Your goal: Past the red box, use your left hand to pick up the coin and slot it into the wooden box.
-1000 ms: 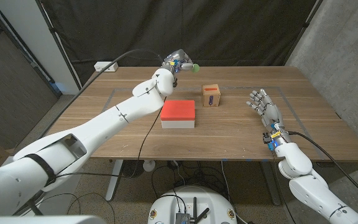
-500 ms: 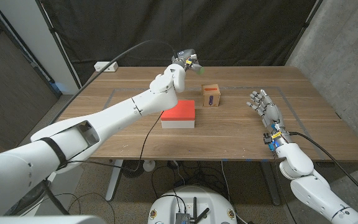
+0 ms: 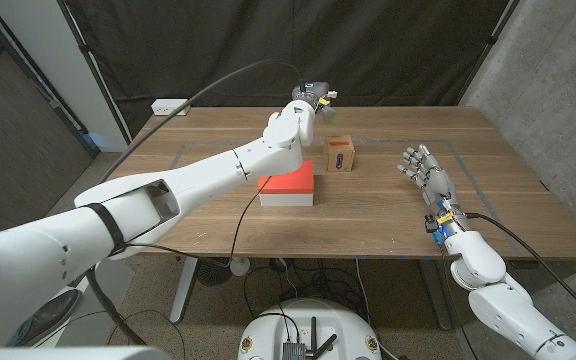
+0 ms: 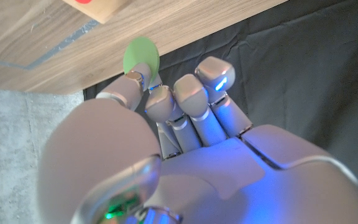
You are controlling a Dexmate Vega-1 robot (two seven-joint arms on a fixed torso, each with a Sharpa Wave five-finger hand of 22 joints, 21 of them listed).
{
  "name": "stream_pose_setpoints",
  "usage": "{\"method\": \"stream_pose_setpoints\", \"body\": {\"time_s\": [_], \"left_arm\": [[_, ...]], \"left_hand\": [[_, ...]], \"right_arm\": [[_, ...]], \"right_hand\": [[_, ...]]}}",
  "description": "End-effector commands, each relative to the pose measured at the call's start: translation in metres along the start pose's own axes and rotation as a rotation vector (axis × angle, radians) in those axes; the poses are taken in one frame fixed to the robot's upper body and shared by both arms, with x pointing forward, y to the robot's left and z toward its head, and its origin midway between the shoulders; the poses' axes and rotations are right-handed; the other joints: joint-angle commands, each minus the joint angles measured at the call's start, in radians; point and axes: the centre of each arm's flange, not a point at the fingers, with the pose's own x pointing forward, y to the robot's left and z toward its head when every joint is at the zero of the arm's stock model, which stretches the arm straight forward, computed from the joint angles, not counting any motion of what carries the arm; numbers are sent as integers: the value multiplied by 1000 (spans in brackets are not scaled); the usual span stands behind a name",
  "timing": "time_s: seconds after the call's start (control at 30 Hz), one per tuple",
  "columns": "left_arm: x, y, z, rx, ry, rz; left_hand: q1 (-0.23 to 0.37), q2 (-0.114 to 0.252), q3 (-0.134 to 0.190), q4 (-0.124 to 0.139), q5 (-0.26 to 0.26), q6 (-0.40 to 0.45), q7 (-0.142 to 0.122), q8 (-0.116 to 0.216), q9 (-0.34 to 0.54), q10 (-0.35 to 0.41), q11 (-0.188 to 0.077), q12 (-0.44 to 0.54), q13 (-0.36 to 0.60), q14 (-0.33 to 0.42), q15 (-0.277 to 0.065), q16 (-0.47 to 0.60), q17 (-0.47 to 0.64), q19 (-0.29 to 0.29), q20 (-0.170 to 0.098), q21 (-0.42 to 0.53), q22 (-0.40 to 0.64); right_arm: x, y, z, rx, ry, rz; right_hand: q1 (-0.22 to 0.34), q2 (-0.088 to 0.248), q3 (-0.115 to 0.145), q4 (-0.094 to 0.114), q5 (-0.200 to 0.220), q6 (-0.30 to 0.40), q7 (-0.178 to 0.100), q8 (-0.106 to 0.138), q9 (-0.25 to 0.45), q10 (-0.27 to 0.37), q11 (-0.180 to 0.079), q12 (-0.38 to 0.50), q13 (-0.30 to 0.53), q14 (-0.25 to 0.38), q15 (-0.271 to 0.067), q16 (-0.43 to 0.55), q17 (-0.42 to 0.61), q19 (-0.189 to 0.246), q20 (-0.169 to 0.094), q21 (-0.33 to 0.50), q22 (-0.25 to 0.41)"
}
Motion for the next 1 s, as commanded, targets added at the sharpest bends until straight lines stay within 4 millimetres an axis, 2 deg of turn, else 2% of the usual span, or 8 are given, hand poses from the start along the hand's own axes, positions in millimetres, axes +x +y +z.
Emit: {"method": "stream_pose_setpoints", "body": {"time_s": [0.03,0.33,1.0], "left_arm": [[7,-16,26,95,-12,-28],[9,-27,33,109,-24,-56],[8,-44,24,92,8,-78]], "left_hand": [[16,28,3,1,1,73,58,81,1,-3,-3,-1,-3,-3,0,2,5,-4,-48,2,0],[17,28,3,1,1,73,57,86,-2,-4,-2,-5,-9,-2,0,2,2,-4,-48,1,0],[22,28,-1,0,0,64,57,93,-3,-2,-3,-10,-18,-4,0,-1,5,-8,-48,-1,-6]], "right_arm": [[-1,-2,-2,1,4,-4],[-1,-4,-2,1,7,-8],[1,-3,-5,4,13,-2]], "right_hand": [[-5,0,2,-2,3,3,-6,-2,0,6,7,-4,-1,2,4,4,0,3,9,-3,1],[-6,0,2,-2,3,3,-6,-2,0,5,7,-4,-1,2,4,4,-1,3,12,-5,2],[-7,0,2,-2,3,2,-8,-3,0,6,7,-4,-1,3,5,4,-2,3,16,-8,2]]}}
